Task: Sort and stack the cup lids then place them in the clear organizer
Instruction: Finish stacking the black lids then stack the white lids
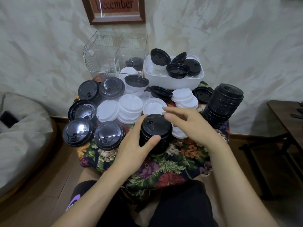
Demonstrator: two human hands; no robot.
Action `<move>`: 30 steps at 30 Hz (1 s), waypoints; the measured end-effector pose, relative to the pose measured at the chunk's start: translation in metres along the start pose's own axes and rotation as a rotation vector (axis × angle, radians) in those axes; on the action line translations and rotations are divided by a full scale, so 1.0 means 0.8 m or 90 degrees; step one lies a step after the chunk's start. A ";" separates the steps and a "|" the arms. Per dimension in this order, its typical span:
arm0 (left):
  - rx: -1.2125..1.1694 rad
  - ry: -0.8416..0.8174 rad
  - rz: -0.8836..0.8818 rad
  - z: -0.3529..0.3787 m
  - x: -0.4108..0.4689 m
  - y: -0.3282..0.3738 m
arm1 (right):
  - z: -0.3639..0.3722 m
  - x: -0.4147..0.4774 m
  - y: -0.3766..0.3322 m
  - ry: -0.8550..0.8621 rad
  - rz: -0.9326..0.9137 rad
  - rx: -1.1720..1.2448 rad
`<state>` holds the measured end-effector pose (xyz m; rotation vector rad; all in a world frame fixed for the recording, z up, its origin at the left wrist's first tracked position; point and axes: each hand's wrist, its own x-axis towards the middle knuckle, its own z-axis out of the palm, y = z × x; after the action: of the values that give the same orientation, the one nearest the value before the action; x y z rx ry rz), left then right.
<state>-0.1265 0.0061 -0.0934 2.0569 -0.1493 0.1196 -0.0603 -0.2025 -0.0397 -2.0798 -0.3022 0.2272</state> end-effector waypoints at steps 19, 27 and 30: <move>0.032 0.004 -0.009 -0.001 0.002 0.002 | 0.008 0.106 -0.007 0.219 0.037 -0.238; 0.038 0.002 -0.005 0.000 0.002 0.002 | -0.004 0.047 -0.032 0.217 -0.010 0.147; 0.038 0.001 -0.003 0.000 0.001 0.000 | -0.003 0.020 -0.036 0.170 -0.024 0.215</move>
<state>-0.1255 0.0057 -0.0931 2.1164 -0.1410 0.1245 -0.0482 -0.1854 -0.0140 -1.7420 -0.1297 -0.0230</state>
